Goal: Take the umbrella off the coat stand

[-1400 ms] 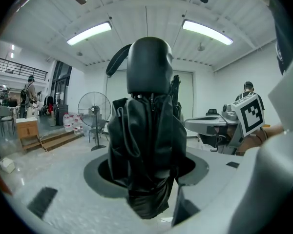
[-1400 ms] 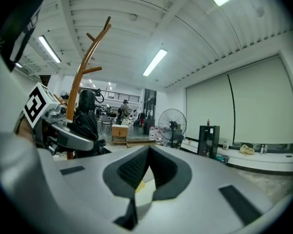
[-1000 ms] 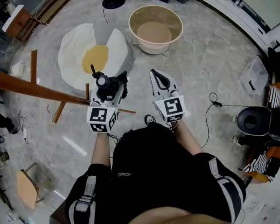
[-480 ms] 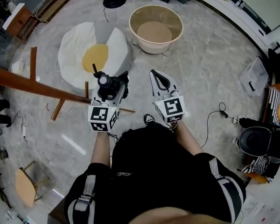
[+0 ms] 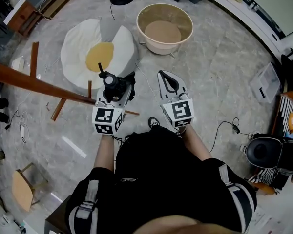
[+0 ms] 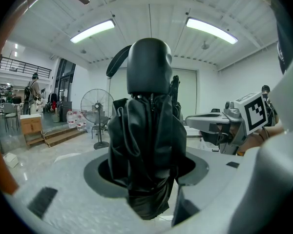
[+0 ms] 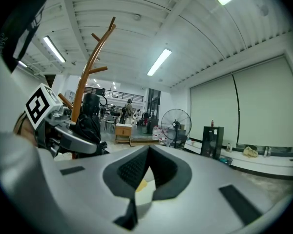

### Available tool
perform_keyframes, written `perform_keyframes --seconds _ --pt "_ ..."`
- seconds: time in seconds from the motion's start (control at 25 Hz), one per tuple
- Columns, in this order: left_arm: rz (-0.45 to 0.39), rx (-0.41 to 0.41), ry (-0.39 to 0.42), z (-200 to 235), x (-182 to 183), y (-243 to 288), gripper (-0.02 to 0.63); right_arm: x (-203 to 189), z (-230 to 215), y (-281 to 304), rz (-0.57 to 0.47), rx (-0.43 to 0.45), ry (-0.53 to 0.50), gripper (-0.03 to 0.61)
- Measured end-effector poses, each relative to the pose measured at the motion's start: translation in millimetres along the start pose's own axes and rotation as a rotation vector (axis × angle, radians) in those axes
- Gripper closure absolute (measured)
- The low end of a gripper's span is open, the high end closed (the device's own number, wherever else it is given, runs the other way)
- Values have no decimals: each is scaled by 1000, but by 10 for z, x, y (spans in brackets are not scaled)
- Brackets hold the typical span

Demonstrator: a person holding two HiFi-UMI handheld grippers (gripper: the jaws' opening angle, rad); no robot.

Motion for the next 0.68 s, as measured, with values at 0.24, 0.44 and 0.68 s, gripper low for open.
perform_keyframes --seconds 0.24,0.44,0.68 --pt "5 17 -7 -20 -45 4 354 -62 0 2 7 25 6 575" --pt "11 27 -11 -16 -54 7 354 -64 -17 38 5 37 7 574" --pt "4 36 -11 4 -43 20 354 -81 -25 80 6 45 7 574"
Point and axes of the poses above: the fingertips, and each gripper's own axes: y forward along the fingers, z to its left, x out of its top, the point moved 6 cm from there along -y, backward along the fingers, and after that the axes turned 11 degrees about x, right-handed, at the moved point
